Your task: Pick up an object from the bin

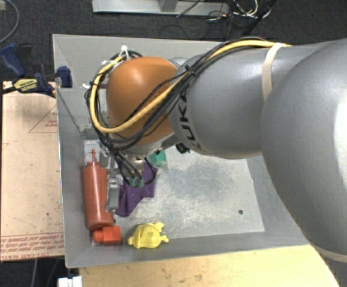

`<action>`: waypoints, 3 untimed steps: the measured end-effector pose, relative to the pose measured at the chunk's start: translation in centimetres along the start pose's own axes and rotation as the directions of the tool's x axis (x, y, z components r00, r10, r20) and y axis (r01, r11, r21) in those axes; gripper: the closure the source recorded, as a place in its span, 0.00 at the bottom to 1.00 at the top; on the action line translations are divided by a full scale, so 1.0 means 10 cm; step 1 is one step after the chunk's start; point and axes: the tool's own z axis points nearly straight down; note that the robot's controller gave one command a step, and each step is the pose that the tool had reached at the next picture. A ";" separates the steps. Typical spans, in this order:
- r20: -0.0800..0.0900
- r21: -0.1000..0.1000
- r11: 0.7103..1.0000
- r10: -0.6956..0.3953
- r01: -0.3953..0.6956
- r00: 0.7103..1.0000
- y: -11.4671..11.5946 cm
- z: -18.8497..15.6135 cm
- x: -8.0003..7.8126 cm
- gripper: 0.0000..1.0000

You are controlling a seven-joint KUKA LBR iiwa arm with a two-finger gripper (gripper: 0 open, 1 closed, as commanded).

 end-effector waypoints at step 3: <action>0.005 0.001 0.970 -0.245 0.245 0.970 -0.46 -0.94 -0.13 0.00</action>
Offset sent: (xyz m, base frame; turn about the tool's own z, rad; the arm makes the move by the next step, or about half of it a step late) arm 0.0425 -0.0965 0.0796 -0.4005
